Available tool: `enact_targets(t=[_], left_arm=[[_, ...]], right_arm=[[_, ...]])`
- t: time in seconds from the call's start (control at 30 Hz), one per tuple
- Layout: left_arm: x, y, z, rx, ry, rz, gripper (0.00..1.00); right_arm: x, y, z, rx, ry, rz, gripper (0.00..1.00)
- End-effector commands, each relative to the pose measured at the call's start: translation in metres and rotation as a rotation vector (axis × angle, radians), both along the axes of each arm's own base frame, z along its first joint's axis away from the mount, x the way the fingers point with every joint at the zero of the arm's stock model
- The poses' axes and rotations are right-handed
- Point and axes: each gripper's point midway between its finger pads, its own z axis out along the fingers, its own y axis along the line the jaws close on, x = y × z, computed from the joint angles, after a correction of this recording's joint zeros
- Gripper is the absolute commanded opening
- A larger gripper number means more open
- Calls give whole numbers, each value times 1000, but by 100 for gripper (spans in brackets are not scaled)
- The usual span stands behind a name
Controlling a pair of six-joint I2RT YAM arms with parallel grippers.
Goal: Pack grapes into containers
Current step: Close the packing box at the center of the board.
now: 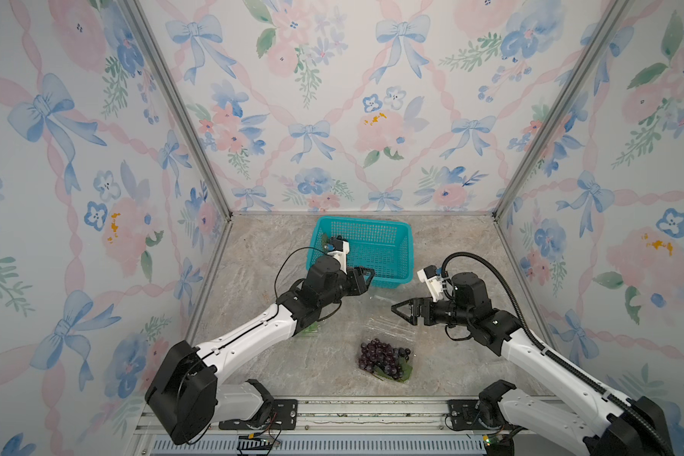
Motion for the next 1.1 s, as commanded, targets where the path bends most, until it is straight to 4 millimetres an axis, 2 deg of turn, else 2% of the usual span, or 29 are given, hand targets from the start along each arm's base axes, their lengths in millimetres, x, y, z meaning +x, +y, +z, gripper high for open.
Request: enact_targets(t=[0.0, 0.13, 0.27, 0.47, 0.53, 0.6, 0.77, 1.07], left_arm=[[-8, 8, -4, 46, 12, -18, 51], [-21, 15, -20, 71, 62, -35, 51], [-34, 21, -40, 94, 114, -54, 51], [-49, 31, -60, 117, 164, -58, 50], [-53, 32, -60, 110, 172, -65, 50], [-60, 36, -74, 123, 200, -73, 50], [-72, 39, -84, 116, 234, -91, 50], [-91, 45, -100, 112, 281, -121, 49]], right_arm=[[-20, 10, 10, -13, -1, 80, 99], [-44, 22, 10, -43, 0, 140, 99], [-67, 32, -1, -102, 10, 182, 99], [-87, 40, -19, -179, 4, 192, 97], [-92, 43, -22, -194, -5, 194, 96], [-96, 46, -24, -211, -11, 197, 94], [-102, 47, -39, -285, -8, 189, 89], [-104, 49, -66, -472, -45, 154, 72]])
